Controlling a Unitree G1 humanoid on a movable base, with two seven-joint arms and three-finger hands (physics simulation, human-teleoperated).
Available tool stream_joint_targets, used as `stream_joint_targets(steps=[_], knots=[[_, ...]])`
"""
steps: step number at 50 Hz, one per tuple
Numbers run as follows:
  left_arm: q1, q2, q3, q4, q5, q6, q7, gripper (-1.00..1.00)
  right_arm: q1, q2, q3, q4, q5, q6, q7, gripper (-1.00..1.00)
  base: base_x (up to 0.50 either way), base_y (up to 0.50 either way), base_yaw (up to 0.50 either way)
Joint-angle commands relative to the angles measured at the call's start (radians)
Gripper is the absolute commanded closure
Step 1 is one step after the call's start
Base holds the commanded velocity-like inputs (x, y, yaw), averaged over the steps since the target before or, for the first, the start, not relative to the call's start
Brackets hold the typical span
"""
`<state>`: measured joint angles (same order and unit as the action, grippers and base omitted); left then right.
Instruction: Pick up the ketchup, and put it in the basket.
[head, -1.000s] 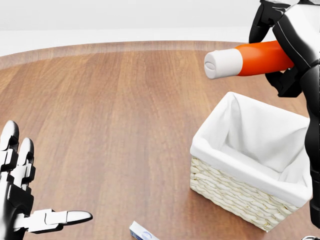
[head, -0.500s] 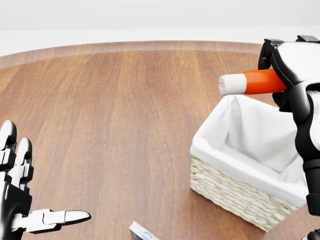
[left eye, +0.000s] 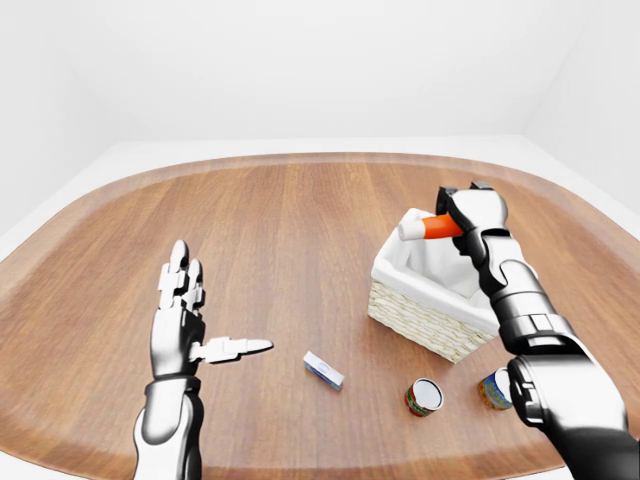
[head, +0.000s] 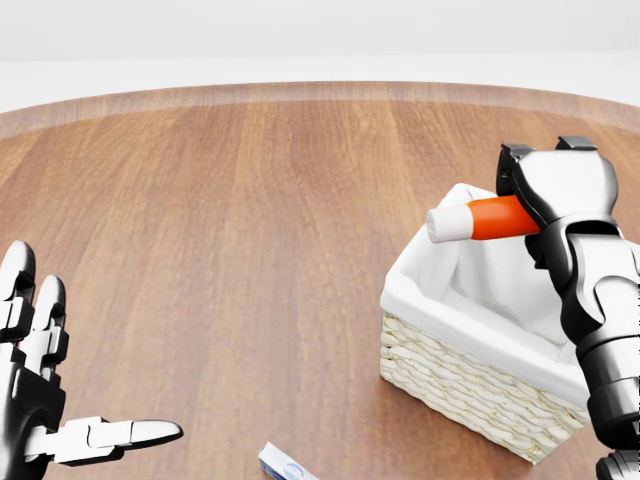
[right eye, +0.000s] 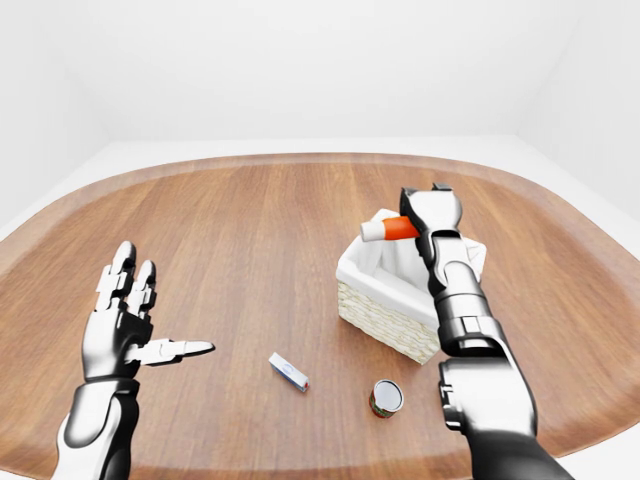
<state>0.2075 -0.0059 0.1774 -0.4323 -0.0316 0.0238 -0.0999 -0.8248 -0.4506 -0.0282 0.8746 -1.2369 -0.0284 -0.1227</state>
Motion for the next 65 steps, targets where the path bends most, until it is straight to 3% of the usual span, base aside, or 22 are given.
stream_joint_targets(steps=[1, 12, 28, 65], knots=[[-0.006, 0.002, 0.0, 0.027, 0.0, -0.021, 0.0, -1.0, -0.018, 0.007, 0.026, 0.135, -0.018, -0.011, -0.103, 1.0, 0.0, 0.0, 0.0], [0.001, 0.002, -0.005, 0.029, 0.003, -0.031, 0.002, -1.0, -0.012, -0.025, 0.031, 0.24, -0.007, -0.028, -0.178, 1.0, 0.0, 0.0, 0.0], [0.004, 0.001, -0.007, 0.029, 0.005, -0.035, 0.002, -1.0, -0.008, -0.036, 0.039, 0.267, 0.009, -0.025, -0.196, 1.0, 0.0, 0.0, 0.0], [0.003, 0.001, -0.004, 0.015, 0.002, -0.018, -0.001, -1.0, -0.029, -0.002, 0.064, 0.392, 0.037, -0.031, -0.284, 1.0, 0.0, 0.0, 0.0]])
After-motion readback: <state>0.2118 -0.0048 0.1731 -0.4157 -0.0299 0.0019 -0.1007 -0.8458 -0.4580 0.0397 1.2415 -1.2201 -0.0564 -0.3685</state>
